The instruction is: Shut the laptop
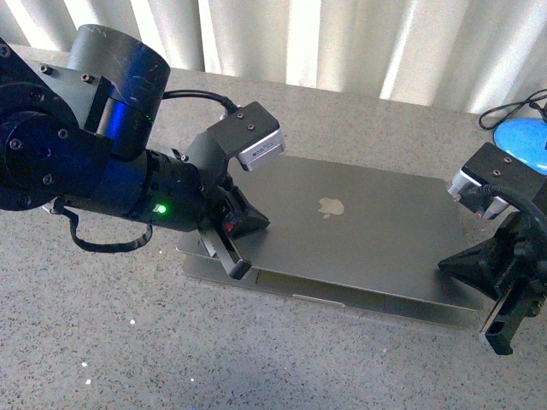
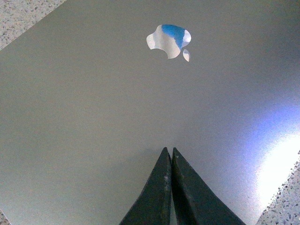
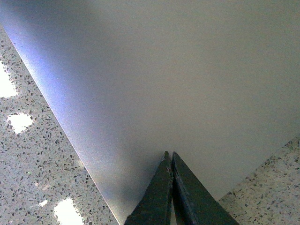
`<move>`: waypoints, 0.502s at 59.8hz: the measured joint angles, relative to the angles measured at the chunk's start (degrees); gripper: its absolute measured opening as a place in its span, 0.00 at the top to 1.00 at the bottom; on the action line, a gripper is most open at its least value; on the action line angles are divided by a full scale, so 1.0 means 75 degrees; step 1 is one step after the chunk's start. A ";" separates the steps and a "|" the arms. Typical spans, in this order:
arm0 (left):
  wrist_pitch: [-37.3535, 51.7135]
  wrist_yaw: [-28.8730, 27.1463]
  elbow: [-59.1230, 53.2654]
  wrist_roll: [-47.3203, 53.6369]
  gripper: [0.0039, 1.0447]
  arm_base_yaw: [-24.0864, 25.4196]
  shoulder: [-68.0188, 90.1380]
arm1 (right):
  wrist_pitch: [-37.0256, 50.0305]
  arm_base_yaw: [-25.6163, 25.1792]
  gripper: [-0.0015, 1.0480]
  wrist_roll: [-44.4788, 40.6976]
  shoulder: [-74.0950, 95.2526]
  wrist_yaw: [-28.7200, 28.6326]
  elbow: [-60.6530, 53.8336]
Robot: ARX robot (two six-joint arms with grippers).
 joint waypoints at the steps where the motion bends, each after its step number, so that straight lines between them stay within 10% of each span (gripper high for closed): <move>1: 0.0017 0.0003 0.0000 -0.0003 0.97 0.0009 0.0015 | 0.0009 0.0000 0.99 0.0000 0.0015 0.0000 0.0000; 30: 0.0172 0.0044 -0.0009 -0.0038 0.97 0.0117 0.0219 | 0.0146 0.0000 0.99 -0.0023 0.0286 0.0003 0.0000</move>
